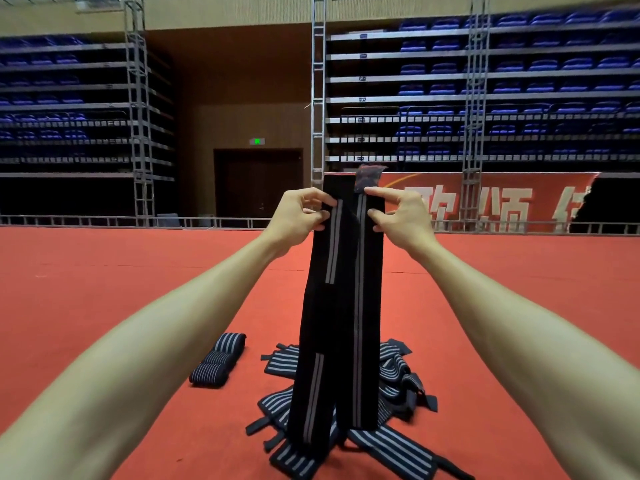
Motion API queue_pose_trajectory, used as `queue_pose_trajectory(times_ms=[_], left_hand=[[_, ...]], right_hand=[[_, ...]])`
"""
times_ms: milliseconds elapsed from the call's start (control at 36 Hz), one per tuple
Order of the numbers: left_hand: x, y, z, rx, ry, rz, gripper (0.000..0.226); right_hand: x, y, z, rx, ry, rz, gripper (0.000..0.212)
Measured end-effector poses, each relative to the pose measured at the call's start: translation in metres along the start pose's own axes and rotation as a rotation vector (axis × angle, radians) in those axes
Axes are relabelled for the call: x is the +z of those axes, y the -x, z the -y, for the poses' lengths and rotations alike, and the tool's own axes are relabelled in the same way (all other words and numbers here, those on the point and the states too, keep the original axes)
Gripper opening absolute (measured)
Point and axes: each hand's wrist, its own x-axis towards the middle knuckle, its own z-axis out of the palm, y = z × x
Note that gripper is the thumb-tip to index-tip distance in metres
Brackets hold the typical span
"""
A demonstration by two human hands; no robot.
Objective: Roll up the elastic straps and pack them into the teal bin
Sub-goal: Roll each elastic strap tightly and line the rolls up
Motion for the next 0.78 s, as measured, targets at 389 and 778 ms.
queue_pose_trajectory(times_ms=[389, 778], left_hand=[[0.011, 0.000, -0.005, 0.039, 0.089, -0.031, 0.025], [0.022, 0.000, -0.005, 0.094, 0.079, -0.016, 0.026]], right_hand=[[0.008, 0.007, 0.009, 0.080, -0.367, 0.104, 0.017], [0.007, 0.007, 0.001, 0.034, -0.327, 0.020, 0.012]])
